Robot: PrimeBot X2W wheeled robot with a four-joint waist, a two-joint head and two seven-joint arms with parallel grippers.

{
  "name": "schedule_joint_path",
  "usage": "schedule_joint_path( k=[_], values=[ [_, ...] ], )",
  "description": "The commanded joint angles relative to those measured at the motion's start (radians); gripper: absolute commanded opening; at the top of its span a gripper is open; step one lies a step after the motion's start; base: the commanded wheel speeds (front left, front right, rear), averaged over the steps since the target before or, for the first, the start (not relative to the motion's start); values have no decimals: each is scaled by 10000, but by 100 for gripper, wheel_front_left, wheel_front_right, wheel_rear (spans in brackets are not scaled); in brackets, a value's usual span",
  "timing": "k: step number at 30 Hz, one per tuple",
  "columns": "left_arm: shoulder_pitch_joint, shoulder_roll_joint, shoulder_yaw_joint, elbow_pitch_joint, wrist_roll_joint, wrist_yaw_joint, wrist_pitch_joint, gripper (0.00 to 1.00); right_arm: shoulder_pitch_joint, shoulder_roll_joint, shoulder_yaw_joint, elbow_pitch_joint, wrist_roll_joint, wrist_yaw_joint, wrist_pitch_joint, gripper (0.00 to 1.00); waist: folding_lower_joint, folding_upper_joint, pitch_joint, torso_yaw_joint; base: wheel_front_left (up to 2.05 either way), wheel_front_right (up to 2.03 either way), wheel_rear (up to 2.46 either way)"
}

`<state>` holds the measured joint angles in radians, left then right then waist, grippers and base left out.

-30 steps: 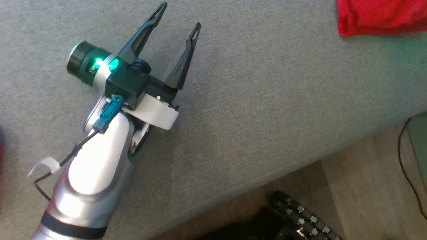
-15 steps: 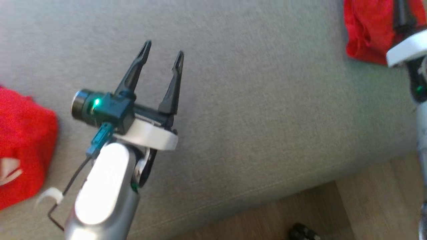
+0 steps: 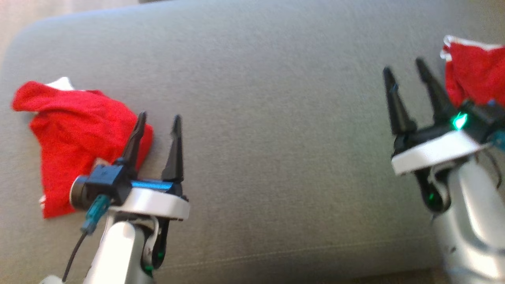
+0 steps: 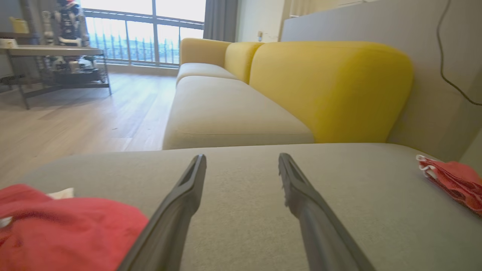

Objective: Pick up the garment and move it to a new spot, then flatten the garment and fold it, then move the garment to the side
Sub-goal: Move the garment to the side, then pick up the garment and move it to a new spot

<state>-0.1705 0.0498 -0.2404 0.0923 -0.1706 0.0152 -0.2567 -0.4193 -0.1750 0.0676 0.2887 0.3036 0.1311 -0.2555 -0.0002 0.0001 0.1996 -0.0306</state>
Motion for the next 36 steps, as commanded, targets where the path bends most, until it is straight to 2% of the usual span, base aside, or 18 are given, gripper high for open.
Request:
schedule_joint_path(
  k=[1, 7, 13, 23, 31, 36],
  values=[
    [-72, 25, 452, -326, -147, 82, -50, 100, 107, 128, 59, -505, -170, -4, -62, 100, 2, -1, -505, 495, 0, 0, 0],
    [632, 9, 652, -325, -410, 323, -51, 100, 1508, 790, -433, -1166, -755, -4, -62, 100, 2, -1, -900, 767, 0, 0, 0],
    [971, 7, 712, -364, -373, 484, -51, 100, 2304, 1106, -626, -1405, -1117, -4, -62, 100, 2, -1, -1154, 874, 0, 0, 0],
    [1218, 6, 698, -571, -438, 603, -51, 100, 2544, 1228, -536, -1402, -1357, -4, -63, 100, 2, -1, -1296, 962, 0, 0, 0],
    [1184, 5, 712, -587, -398, 590, -51, 100, 2589, 1244, -532, -1284, -1111, -4, -63, 100, 2, -1, -1272, 1002, 0, 0, 0],
    [1137, 5, 620, -518, -479, 567, -51, 100, 2690, 1245, -644, -1288, -1003, -4, -63, 100, 2, -1, -1254, 1362, 0, 0, 0]
  ],
)
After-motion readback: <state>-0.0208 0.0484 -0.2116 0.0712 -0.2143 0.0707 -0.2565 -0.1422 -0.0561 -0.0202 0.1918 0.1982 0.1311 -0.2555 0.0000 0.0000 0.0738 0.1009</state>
